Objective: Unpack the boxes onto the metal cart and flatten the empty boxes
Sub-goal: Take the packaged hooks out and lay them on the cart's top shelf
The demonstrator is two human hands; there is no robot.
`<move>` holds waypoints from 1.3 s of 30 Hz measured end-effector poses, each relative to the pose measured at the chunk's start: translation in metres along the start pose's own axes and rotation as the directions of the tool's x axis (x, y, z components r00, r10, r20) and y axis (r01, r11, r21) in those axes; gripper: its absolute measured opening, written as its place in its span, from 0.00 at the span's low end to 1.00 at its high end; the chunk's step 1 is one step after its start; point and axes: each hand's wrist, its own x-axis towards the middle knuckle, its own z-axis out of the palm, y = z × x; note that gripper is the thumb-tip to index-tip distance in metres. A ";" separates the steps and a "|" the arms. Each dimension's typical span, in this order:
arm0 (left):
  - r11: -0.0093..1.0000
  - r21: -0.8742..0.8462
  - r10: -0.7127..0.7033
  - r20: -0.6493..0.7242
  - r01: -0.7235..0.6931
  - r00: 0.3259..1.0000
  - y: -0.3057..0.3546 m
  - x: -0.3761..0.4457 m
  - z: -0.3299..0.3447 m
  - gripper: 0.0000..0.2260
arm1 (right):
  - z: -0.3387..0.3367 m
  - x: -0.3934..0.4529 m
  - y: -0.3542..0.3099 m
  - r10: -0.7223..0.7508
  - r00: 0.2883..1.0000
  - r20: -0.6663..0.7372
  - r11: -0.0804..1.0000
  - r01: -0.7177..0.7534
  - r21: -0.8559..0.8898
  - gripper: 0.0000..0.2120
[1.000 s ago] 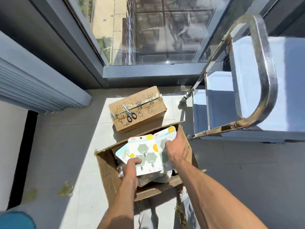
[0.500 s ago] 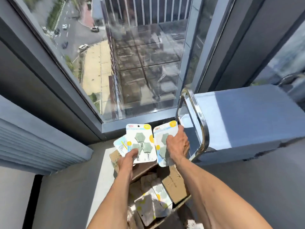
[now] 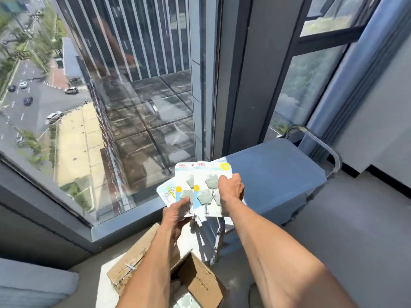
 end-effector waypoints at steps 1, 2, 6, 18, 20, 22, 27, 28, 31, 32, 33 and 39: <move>1.000 0.031 0.000 0.006 0.000 1.000 -0.001 0.008 0.019 0.17 | -0.011 0.015 0.000 0.019 1.000 -0.012 1.000 -0.019 0.010 0.17; 0.997 0.077 0.001 -0.001 -0.001 1.000 -0.003 0.015 0.037 0.15 | -0.020 0.029 0.001 0.034 0.999 -0.028 0.999 -0.033 0.015 0.15; 0.943 0.330 0.076 -0.082 -0.045 0.994 -0.022 0.064 0.110 0.13 | -0.049 0.102 0.010 0.073 0.988 -0.139 0.997 -0.073 0.007 0.11; 0.902 0.400 0.077 -0.516 0.161 0.853 -0.098 0.244 0.241 0.11 | -0.023 0.355 0.068 -0.006 0.988 -0.154 0.940 -0.047 -0.338 0.14; 0.915 0.348 0.022 -0.550 0.205 0.835 -0.101 0.278 0.242 0.14 | -0.011 0.392 0.074 -0.026 0.994 -0.109 0.917 -0.019 -0.398 0.14; 0.910 0.337 -0.012 -0.563 0.242 0.826 -0.101 0.301 0.237 0.19 | 0.000 0.415 0.076 -0.008 0.998 -0.068 0.903 -0.022 -0.429 0.15; 0.890 0.409 0.098 -0.605 0.203 0.790 -0.097 0.330 0.216 0.14 | 0.040 0.446 0.078 0.017 1.000 0.013 0.890 -0.009 -0.456 0.17; 0.858 0.458 0.130 -0.629 0.230 0.766 -0.095 0.333 0.212 0.14 | 0.047 0.448 0.076 0.008 1.000 0.015 0.880 0.000 -0.476 0.19; 0.722 0.615 0.212 -0.632 0.316 0.746 -0.089 0.336 0.199 0.13 | 0.062 0.447 0.077 -0.126 0.992 0.016 0.759 0.107 -0.642 0.29; 0.703 0.637 0.223 -0.619 0.316 0.753 -0.087 0.336 0.196 0.12 | 0.066 0.444 0.079 -0.212 0.976 0.057 0.698 0.192 -0.690 0.29; 0.701 0.644 0.228 -0.608 0.305 0.760 -0.085 0.336 0.194 0.10 | 0.071 0.441 0.080 -0.290 0.946 0.146 0.636 0.305 -0.709 0.28; 0.690 0.716 0.448 -0.537 0.106 0.715 -0.066 0.332 0.205 0.03 | 0.107 0.409 0.087 -0.329 0.684 0.651 0.479 0.715 -0.510 0.21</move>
